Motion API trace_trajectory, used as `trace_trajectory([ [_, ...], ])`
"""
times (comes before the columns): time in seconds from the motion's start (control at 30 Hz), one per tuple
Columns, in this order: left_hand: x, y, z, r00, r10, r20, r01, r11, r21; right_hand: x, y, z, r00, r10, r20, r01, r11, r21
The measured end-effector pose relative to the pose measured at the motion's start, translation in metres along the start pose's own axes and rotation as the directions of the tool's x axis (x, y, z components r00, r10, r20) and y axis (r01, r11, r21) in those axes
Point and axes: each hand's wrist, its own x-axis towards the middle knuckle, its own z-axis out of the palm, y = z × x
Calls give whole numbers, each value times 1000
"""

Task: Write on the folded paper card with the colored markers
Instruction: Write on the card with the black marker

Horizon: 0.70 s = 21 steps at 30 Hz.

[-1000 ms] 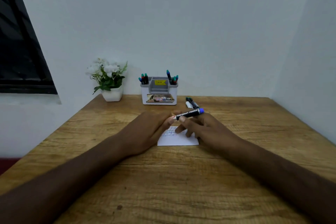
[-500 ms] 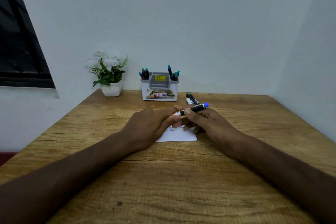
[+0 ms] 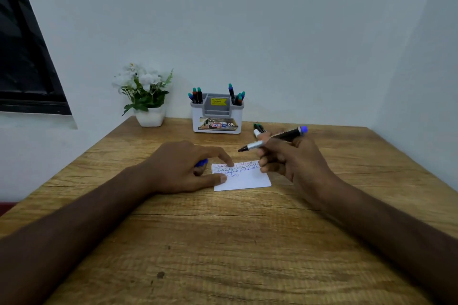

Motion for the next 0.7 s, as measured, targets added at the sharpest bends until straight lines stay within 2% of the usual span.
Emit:
trace_trajectory([
  [0.17,0,5,4,998,-47,-38,50,997,64,-7,4,3,998,-10,56,29,942,-334],
  [0.3,2,11,6,997,-76,-21,77,994,83,-5,6,3,997,-63,37,72,914,-398],
  [0.43,2,15,6,999,-33,-34,37,992,122,2,9,2,999,-32,32,43,904,-425],
  [0.7,3,14,7,998,-46,-36,50,991,124,5,13,1,999,-37,29,46,876,-480],
])
